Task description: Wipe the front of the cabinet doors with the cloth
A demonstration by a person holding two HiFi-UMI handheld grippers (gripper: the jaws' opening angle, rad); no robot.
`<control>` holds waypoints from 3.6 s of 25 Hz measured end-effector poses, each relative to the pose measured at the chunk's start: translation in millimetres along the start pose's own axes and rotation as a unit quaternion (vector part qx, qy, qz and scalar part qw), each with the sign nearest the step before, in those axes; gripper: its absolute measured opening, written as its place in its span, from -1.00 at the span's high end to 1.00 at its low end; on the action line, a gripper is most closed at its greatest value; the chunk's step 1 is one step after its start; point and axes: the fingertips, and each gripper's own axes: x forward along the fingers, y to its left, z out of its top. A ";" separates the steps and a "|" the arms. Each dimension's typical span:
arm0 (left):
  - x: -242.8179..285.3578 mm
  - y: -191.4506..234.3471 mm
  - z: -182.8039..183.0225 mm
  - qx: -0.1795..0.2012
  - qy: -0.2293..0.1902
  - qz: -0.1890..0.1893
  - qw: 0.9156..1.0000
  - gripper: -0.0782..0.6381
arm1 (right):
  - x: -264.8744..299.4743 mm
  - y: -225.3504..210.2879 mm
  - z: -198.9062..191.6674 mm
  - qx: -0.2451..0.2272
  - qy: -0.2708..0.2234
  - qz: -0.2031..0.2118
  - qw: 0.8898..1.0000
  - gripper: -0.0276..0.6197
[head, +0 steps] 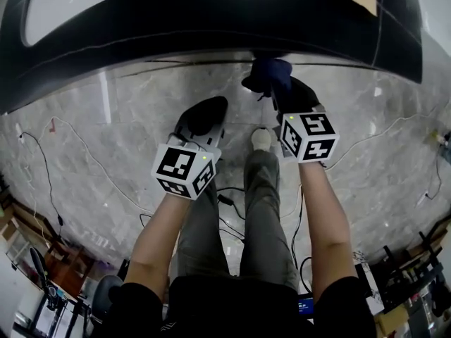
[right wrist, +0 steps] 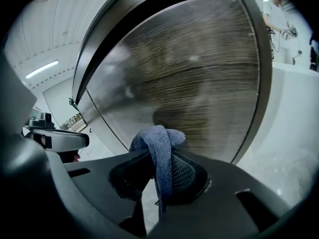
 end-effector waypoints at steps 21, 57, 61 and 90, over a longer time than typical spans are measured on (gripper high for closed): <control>47.2 -71.4 -14.7 0.017 0.023 -0.040 0.999 0.76 | -66.5 -97.7 -21.5 0.051 -0.019 -0.074 0.996 0.70; -183.6 112.8 -14.7 -0.069 -0.073 0.117 0.988 0.76 | 3.9 216.4 -3.4 -0.041 0.010 0.103 0.994 0.70; -220.3 141.1 -18.1 -0.087 -0.092 0.153 0.980 0.76 | 17.6 256.6 -4.1 -0.064 0.020 0.130 0.989 0.70; -389.9 284.5 -41.1 -0.114 -0.125 0.219 0.961 0.76 | 89.5 486.2 24.0 -0.128 0.000 0.207 0.970 0.70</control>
